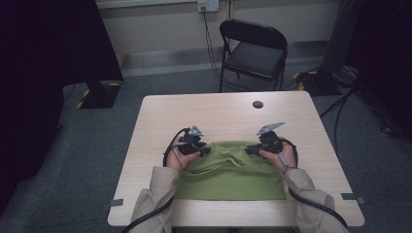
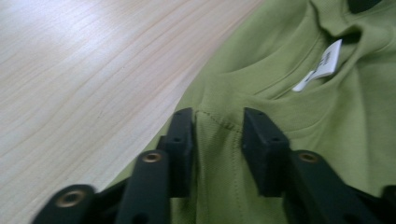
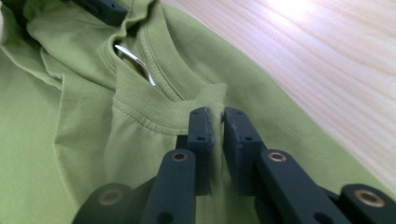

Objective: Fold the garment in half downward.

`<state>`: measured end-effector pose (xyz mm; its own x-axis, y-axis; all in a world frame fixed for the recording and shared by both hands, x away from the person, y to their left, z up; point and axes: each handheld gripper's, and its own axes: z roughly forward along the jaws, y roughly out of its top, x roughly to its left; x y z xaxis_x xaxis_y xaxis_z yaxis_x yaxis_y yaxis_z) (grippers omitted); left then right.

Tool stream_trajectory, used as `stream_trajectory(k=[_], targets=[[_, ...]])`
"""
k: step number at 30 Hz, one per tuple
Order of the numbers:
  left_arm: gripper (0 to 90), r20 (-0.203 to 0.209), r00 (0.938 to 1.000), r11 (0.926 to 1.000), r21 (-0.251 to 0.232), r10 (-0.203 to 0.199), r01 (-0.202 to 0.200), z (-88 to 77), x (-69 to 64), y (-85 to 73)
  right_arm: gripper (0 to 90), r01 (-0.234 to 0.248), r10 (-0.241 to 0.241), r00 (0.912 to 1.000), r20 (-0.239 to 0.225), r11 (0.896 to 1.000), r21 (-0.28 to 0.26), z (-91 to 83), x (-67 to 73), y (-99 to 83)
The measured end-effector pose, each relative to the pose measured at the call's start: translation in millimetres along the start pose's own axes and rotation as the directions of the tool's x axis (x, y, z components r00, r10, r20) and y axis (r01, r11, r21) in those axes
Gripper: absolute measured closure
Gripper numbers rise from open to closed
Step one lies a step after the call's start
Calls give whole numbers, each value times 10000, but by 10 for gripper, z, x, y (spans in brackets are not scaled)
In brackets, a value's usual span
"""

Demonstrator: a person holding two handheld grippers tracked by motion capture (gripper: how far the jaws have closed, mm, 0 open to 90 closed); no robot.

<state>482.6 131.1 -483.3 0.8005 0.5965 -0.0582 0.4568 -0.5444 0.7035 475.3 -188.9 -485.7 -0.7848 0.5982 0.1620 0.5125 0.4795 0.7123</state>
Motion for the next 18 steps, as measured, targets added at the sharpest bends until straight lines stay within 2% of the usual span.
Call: stream_trajectory(k=[3, 7, 11, 14, 18], targets=[[782, 93, 9999, 10000, 29, -54, 54, -73, -11, 20, 829, 159, -159, 9999, 2, 9998, -106, -55, 23, 16], [853, 492, 9987, 9999, 30, -131, 130, -179, -60, 55, 831, 343, -345, 9994, -87, 9992, -206, -149, 61, 32], [871, 793, 9968, 10000, -43, -31, 34, -274, -131, 79, 833, 494, -505, 9983, -289, 9981, -360, -246, 119, 20], [873, 1030, 9945, 9996, -196, -186, 207, -339, -175, 76, 833, 629, -644, 9973, -363, 9972, -408, -307, 159, 2], [877, 1343, 9909, 9996, -275, -38, 75, -414, -257, 50, 834, 754, -792, 9951, -584, 9950, -655, -404, 225, -32]])
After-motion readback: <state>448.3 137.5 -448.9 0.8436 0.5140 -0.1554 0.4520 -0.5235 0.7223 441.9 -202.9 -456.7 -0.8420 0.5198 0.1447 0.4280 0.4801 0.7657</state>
